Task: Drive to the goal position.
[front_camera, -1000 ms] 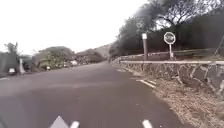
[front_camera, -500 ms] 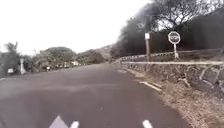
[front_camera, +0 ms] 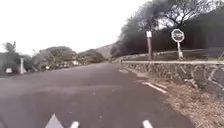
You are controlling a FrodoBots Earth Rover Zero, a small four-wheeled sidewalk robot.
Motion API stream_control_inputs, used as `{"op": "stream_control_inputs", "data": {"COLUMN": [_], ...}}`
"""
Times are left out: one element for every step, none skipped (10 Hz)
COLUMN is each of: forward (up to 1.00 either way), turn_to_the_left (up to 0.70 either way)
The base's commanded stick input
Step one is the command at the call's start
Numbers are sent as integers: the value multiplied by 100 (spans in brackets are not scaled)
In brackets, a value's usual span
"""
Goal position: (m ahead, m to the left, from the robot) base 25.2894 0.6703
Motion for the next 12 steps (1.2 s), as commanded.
{"op": "stream_control_inputs", "data": {"forward": [50,50,50,50,50,50,50,50,50,50,50,50], "turn_to_the_left": [0,0,0,0,0,0,0,0,0,0,0,0]}}
